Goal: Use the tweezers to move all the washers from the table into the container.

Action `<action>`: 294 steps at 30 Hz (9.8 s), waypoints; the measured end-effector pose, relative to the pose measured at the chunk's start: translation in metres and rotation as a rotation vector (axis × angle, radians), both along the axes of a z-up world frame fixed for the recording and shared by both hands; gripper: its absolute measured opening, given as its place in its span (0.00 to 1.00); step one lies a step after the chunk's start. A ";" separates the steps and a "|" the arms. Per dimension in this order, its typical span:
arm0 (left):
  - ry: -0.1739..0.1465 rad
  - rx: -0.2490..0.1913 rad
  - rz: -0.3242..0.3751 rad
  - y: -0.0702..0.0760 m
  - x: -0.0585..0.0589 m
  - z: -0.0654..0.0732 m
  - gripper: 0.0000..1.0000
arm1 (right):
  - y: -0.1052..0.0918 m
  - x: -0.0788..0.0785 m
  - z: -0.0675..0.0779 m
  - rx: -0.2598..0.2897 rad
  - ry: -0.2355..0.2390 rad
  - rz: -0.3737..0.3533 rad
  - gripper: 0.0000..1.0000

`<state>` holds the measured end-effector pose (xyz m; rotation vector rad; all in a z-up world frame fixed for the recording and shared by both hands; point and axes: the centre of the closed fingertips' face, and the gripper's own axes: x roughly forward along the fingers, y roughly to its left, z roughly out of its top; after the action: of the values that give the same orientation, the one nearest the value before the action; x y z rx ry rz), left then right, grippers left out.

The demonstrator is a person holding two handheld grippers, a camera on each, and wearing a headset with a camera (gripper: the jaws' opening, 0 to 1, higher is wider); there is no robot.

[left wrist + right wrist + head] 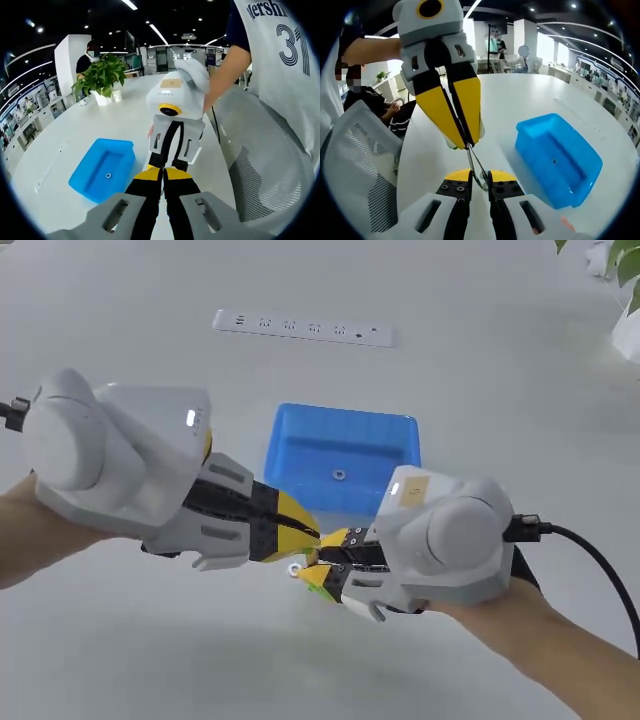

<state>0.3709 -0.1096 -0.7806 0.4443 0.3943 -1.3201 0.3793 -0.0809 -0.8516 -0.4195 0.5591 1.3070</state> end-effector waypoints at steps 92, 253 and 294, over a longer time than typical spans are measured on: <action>0.020 -0.024 -0.012 -0.001 -0.002 0.014 0.05 | -0.004 -0.008 0.008 -0.020 -0.042 0.134 0.10; -0.005 -0.104 -0.024 0.011 -0.022 0.047 0.06 | 0.013 -0.009 0.028 0.021 -0.073 0.095 0.15; 0.061 -0.084 0.001 0.017 -0.001 0.004 0.06 | 0.009 0.000 -0.013 -0.013 0.016 0.064 0.15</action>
<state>0.3698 -0.0926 -0.7764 0.3345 0.3880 -1.3465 0.3797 -0.0716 -0.8646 -0.4413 0.5722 1.3696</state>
